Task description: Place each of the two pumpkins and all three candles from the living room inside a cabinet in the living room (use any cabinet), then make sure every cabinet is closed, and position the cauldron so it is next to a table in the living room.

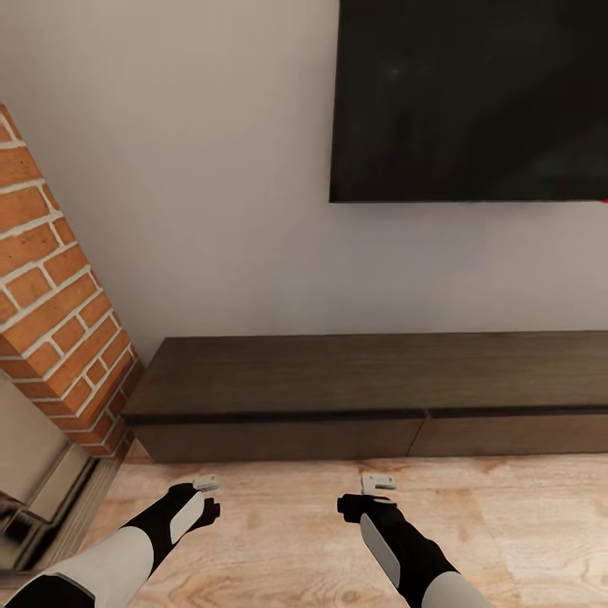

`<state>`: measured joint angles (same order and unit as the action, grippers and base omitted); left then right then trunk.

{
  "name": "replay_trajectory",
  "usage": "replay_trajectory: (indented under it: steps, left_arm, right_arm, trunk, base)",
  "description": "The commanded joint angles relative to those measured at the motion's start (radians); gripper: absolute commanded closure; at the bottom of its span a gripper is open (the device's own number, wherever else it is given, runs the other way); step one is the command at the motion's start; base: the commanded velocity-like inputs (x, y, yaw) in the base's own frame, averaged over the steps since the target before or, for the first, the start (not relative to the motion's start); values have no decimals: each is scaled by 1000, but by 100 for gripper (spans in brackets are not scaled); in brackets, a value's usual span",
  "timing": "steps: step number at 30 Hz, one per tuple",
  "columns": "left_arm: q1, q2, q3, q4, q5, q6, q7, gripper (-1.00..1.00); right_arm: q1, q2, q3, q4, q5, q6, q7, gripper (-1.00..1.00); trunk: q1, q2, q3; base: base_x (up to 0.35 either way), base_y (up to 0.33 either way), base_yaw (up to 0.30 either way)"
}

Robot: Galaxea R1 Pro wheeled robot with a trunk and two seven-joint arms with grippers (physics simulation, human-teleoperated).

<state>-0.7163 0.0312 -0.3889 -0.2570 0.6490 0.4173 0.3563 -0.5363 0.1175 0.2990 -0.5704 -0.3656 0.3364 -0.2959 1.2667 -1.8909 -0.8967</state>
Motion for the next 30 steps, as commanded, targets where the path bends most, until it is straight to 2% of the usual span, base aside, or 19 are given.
replay_trajectory:
  steps: [1,30]
  left_arm:
    - [0,1,-8,-3,11,5,7,-100]
    - [0,2,-8,-2,11,4,7,-100]
  right_arm:
    - [-1,-1,6,-1,-10,3,-9,-100]
    - [-1,-1,7,4,-10,-2,-9,-100]
  trunk:
    - [-4,7,2]
    - [-115,210,93]
  base:
    - [0,0,0]
    - [0,0,0]
